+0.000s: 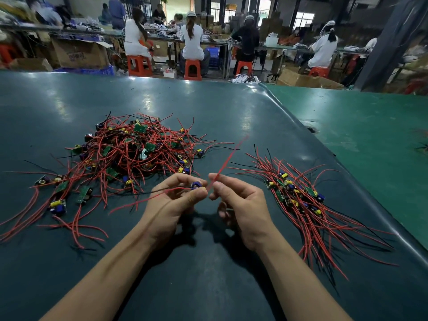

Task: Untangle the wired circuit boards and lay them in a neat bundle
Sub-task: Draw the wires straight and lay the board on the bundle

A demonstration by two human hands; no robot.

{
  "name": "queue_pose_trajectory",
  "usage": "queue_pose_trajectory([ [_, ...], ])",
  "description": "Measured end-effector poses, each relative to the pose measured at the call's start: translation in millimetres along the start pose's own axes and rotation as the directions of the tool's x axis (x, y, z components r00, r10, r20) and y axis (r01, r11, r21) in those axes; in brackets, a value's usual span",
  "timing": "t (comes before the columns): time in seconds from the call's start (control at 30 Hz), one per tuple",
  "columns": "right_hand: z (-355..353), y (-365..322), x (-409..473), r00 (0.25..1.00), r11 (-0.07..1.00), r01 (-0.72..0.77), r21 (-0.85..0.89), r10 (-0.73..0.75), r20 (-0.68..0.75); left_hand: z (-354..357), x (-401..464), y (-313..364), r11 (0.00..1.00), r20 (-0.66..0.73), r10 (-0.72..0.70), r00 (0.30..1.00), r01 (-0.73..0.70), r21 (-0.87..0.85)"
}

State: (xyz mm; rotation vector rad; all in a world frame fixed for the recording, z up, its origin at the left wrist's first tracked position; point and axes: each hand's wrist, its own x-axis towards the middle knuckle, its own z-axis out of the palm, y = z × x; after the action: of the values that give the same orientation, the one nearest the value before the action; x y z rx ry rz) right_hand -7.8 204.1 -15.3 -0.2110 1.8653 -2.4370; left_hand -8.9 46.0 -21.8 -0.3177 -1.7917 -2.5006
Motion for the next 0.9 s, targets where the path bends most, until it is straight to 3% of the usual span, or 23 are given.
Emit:
queue_pose_trajectory([
  [0.1, -2, 0, 0, 1.0, 1.0, 0.011, 0.004, -0.011, -0.03, 2, -1, -1, 0.993, 0.023, 0.008, 1.0, -0.011, 0.116],
  [0.27, 3, 3, 0, 0.983, 0.976, 0.113, -0.187, -0.137, -0.118, -1, 0, -2, 0.987, 0.025, 0.023, 0.999, -0.026, 0.158],
  [0.53, -8, 0, 10, 0.896, 0.99, 0.13, 0.052, -0.094, -0.435, -1, 3, -4, 0.997, -0.018, -0.028, 0.999, 0.029, 0.069],
  [0.67, -21, -6, 12, 0.839, 0.981, 0.141, 0.132, -0.048, -0.541, 0, 4, -4, 0.996, -0.085, -0.051, 0.995, 0.044, -0.08],
  [0.77, -18, -9, 9, 0.925, 0.971, 0.109, 0.215, -0.02, -0.38, 2, 5, -1, 0.991, -0.09, -0.029, 0.995, 0.017, -0.13],
  [0.83, -10, -8, 4, 0.984, 0.978, 0.011, 0.209, 0.027, -0.176, 4, 4, 0, 0.991, -0.102, -0.012, 0.995, -0.003, -0.136],
  [0.9, 0, -4, -1, 0.997, 0.986, -0.071, 0.15, 0.068, 0.024, 4, 3, 0, 0.996, -0.101, -0.009, 0.995, 0.0, -0.084],
])
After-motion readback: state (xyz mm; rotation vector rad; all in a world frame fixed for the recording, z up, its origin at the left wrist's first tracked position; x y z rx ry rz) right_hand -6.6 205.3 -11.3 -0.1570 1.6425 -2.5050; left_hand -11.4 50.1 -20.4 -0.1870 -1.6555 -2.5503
